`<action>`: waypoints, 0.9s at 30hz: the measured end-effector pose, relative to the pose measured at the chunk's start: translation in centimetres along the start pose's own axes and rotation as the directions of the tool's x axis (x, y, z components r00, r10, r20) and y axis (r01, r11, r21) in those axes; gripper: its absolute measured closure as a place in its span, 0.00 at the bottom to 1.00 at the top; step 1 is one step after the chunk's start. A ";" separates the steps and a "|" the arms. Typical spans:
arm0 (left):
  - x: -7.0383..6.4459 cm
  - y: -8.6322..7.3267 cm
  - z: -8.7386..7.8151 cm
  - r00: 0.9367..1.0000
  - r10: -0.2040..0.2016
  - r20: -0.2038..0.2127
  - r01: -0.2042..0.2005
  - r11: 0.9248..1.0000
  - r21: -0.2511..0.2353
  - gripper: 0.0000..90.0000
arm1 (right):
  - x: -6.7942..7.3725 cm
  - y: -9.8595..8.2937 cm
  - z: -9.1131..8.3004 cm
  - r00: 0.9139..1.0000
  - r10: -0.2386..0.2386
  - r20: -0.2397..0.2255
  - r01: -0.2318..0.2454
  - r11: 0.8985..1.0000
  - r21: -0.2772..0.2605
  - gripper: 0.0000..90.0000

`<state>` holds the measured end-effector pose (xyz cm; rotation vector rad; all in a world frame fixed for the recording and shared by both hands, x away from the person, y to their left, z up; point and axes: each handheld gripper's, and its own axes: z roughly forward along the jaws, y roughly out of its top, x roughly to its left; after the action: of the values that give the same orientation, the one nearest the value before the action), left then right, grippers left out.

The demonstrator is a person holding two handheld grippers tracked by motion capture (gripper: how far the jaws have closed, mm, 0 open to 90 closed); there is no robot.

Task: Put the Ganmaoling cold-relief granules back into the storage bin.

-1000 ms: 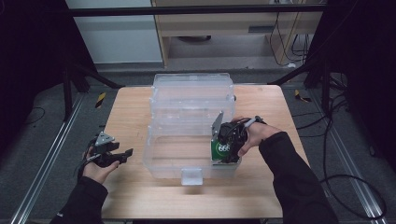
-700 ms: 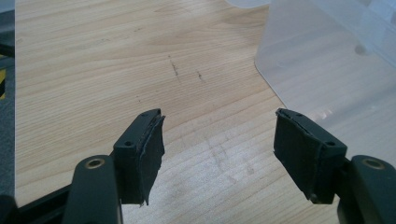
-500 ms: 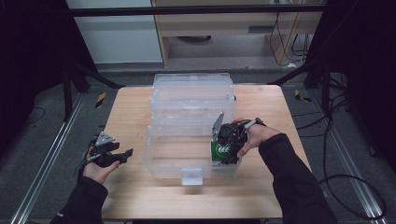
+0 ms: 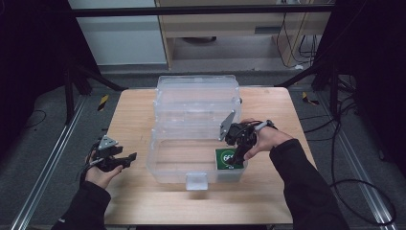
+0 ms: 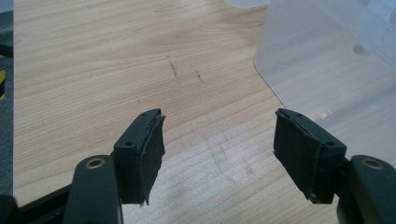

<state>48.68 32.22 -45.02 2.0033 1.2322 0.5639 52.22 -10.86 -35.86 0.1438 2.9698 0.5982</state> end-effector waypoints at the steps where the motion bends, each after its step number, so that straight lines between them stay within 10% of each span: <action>1: 0.0 0.0 0.0 1.000 0.000 0.000 0.000 1.000 -0.001 0.36 | 0.0 0.0 -0.1 1.000 -0.001 0.010 0.001 1.000 0.002 0.22; 27: 0.0 0.2 -0.5 1.000 -0.005 0.000 0.005 0.999 -0.036 0.40 | 2.2 1.7 -0.5 0.992 0.109 0.068 -0.100 0.987 -0.124 0.33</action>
<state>48.50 32.35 -44.51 1.9699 1.2180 0.5800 50.10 -9.28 -34.95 0.3060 2.8586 0.7650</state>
